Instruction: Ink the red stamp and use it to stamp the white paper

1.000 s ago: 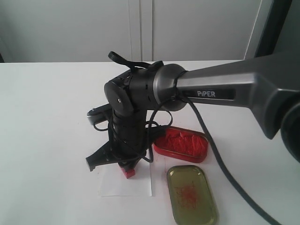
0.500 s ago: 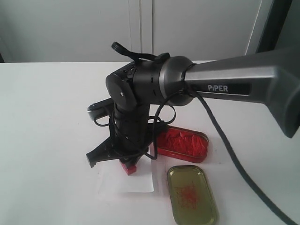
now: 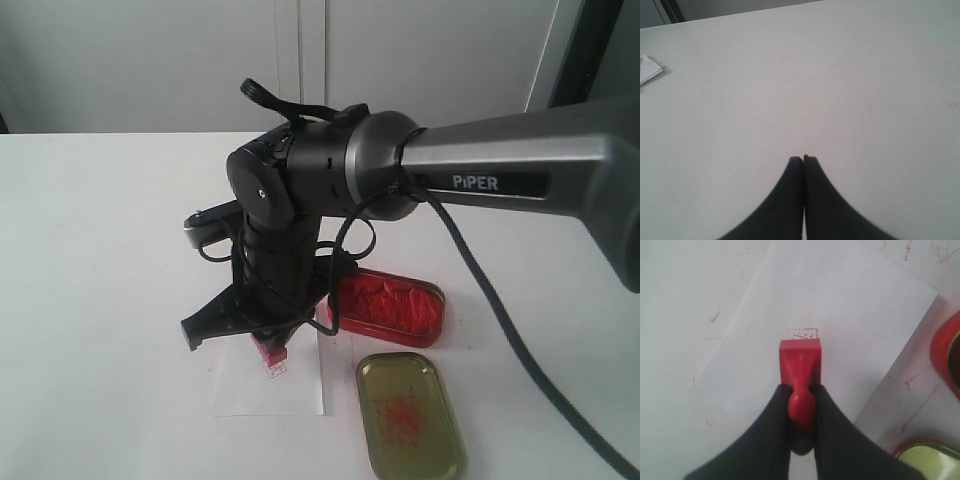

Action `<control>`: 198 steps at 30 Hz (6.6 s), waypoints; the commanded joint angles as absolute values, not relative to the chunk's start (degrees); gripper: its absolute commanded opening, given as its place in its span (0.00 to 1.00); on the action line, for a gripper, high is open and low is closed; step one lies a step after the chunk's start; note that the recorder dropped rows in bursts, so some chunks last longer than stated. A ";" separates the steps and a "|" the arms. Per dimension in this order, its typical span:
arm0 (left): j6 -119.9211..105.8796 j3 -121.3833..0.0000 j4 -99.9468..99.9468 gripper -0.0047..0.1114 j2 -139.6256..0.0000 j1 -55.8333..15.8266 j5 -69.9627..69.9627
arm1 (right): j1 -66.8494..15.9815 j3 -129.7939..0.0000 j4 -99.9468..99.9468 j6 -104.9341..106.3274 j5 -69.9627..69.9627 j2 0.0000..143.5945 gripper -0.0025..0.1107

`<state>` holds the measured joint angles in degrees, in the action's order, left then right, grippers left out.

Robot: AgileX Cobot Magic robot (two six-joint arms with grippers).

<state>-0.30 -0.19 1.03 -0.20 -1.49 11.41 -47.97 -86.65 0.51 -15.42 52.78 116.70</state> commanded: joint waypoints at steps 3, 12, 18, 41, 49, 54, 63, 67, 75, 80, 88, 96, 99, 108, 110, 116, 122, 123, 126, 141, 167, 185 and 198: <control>-0.46 0.00 0.96 0.04 0.00 -1.37 11.24 | -47.95 -86.25 1.25 -15.63 52.37 115.91 0.02; -0.46 0.00 0.96 0.04 0.00 -1.37 11.24 | -47.95 -86.15 1.25 -15.63 53.19 114.04 0.02; -0.46 0.00 0.96 0.04 0.00 -1.37 11.24 | -46.61 -85.06 0.31 -15.63 54.03 112.31 0.02; -0.46 0.00 0.96 0.04 0.00 -1.37 11.24 | -34.32 -67.61 -8.58 -8.33 46.59 97.80 0.02; -0.46 0.00 0.96 0.04 0.00 -1.37 11.24 | -28.18 -64.15 -16.95 -0.31 45.26 96.10 0.02; -0.46 0.00 0.96 0.04 0.00 -1.37 11.24 | -23.88 -61.10 -24.50 5.35 43.61 95.63 0.02; -0.46 0.00 0.96 0.04 0.00 -1.37 11.24 | -18.12 -56.39 -30.47 12.26 42.90 95.41 0.02; -0.46 0.00 0.96 0.04 0.00 -1.37 11.24 | -14.99 -54.10 -34.40 16.65 42.64 95.41 0.02; -0.46 0.00 0.96 0.04 0.00 -1.37 11.24 | -7.43 -48.23 -43.79 28.00 43.41 95.41 0.02; -0.46 0.00 0.96 0.04 0.00 -1.37 11.24 | -3.10 -44.96 -46.82 32.41 43.80 95.41 0.02; -0.46 0.00 0.96 0.04 0.00 -1.37 11.24 | 0.54 -41.27 -54.81 39.71 42.90 95.41 0.02; -0.46 0.00 0.96 0.04 0.00 -1.37 11.24 | 1.36 -40.49 -61.57 44.59 43.23 95.51 0.02; -0.46 0.00 0.96 0.04 0.00 -1.37 11.24 | 1.36 -39.76 -62.83 44.69 42.20 95.51 0.02; -0.46 0.00 0.96 0.04 0.00 -1.37 11.24 | 1.36 -37.29 -70.83 50.67 41.66 99.74 0.02; -0.46 0.00 0.96 0.04 0.00 -1.37 11.24 | 1.36 -37.14 -71.93 51.97 41.66 100.29 0.02; -0.46 0.00 0.96 0.04 0.00 -1.37 11.24 | 1.36 -37.15 -71.93 52.48 40.04 100.58 0.02; -0.46 0.00 0.96 0.04 0.00 -1.37 11.24 | 1.36 -37.15 -71.30 52.48 39.15 100.81 0.02; -0.46 0.00 0.96 0.04 0.00 -1.37 11.24 | 1.36 -37.15 -71.30 52.48 38.77 100.85 0.04; -0.46 0.00 0.96 0.04 0.00 -1.37 11.24 | 1.36 -36.77 -71.30 52.35 37.32 100.85 0.15; -0.46 0.00 0.96 0.04 0.00 -1.37 11.24 | 1.36 -36.55 -68.55 44.84 27.14 93.68 0.50; -0.46 0.00 0.96 0.04 0.00 -1.37 11.24 | 1.36 -36.55 -42.09 30.22 27.10 80.65 0.02; -0.46 0.00 0.96 0.04 0.00 -1.37 11.24 | 1.36 -36.55 -24.58 14.82 27.71 70.20 0.02; -0.46 0.00 0.96 0.04 0.00 -1.37 11.24 | 1.36 -36.55 -18.76 11.06 29.90 63.02 0.02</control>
<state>-0.30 -0.19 1.03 -0.20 -1.49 11.41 1.00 -36.73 -20.11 11.70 29.31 64.65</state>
